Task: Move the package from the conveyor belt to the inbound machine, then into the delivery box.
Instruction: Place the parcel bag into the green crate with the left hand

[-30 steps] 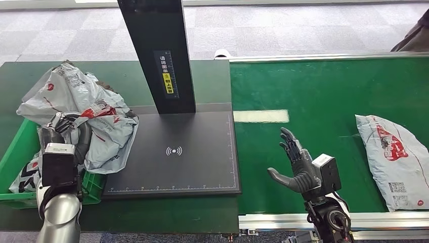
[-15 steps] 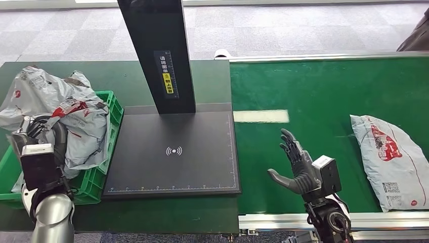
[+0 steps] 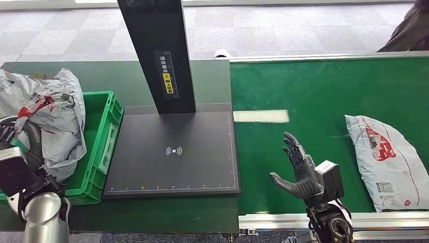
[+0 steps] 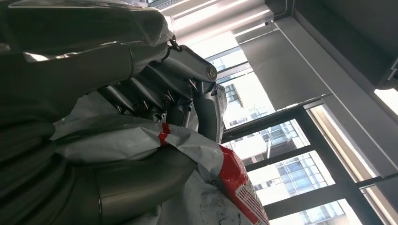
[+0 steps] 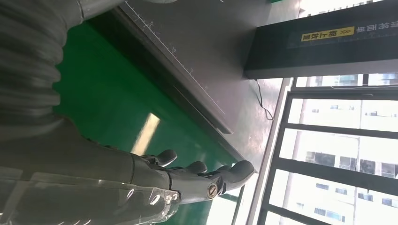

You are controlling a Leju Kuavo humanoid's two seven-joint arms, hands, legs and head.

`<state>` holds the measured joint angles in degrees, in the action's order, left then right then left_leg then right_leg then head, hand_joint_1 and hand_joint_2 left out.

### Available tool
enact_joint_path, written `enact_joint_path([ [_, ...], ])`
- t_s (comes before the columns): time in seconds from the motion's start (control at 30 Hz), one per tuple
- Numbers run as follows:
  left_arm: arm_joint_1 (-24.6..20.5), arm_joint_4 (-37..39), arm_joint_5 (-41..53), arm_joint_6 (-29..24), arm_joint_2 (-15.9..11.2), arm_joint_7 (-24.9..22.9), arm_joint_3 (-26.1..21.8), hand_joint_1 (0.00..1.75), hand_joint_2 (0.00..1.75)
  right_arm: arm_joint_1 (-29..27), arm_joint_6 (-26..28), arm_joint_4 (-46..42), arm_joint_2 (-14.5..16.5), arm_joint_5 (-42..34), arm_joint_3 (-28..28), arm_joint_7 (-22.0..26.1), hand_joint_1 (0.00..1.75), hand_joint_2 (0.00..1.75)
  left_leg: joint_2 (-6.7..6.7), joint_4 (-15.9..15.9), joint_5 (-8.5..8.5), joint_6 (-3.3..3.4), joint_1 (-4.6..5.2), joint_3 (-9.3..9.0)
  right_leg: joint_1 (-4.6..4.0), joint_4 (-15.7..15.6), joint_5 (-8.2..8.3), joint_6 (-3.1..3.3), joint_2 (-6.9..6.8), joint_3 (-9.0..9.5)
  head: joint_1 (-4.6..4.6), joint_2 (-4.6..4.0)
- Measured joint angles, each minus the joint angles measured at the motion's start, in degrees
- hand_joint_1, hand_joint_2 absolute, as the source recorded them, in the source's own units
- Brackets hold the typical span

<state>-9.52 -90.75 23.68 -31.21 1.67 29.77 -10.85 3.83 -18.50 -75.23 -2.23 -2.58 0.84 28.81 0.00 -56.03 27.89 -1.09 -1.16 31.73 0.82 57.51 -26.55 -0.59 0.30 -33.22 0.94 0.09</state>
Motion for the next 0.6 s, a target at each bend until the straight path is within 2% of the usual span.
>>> enact_joint_path([
  [0.17, -0.11, 0.03, -5.54, 3.85, 0.08, 0.38, -0.17, 1.75, 1.75, -0.19, 0.05, -0.22, 0.0, -0.03, -0.02, 0.0, 0.0, 1.75, 0.0, 0.0, 0.0, 0.0, 0.0, 0.0, 0.0, 0.0, 0.0, 0.0, 0.0, 0.0, -0.01, 0.0],
  [0.33, -0.42, 1.11, -15.7, 14.05, 0.0, -0.98, -1.28, 1.75, 1.75, -0.12, -0.08, -0.25, 0.0, -0.13, -0.03, 0.0, 0.0, 1.75, 0.0, 0.0, 0.0, 0.0, 0.0, 0.01, 0.0, 0.0, 0.0, 0.0, 0.0, 0.01, -0.01, 0.0],
  [0.47, -0.76, 2.44, -20.68, 19.14, -0.24, -1.97, -2.59, 1.75, 1.75, 0.05, -0.29, -0.24, 0.0, -0.09, -0.02, -0.01, 0.0, 1.75, 0.0, 0.0, 0.0, 0.0, 0.0, 0.01, 0.0, 0.0, 0.0, 0.0, 0.0, 0.01, 0.0, 0.0],
  [0.6, -1.91, 5.57, -29.38, 26.74, -1.1, -3.33, -5.18, 1.75, 1.75, 0.91, -0.76, -0.15, 0.01, 0.2, -0.01, -0.25, 0.0, 1.75, 0.0, 0.01, 0.0, 0.0, 0.0, 0.01, 0.0, 0.0, 0.0, 0.0, 0.0, 0.02, 0.0, 0.0],
])
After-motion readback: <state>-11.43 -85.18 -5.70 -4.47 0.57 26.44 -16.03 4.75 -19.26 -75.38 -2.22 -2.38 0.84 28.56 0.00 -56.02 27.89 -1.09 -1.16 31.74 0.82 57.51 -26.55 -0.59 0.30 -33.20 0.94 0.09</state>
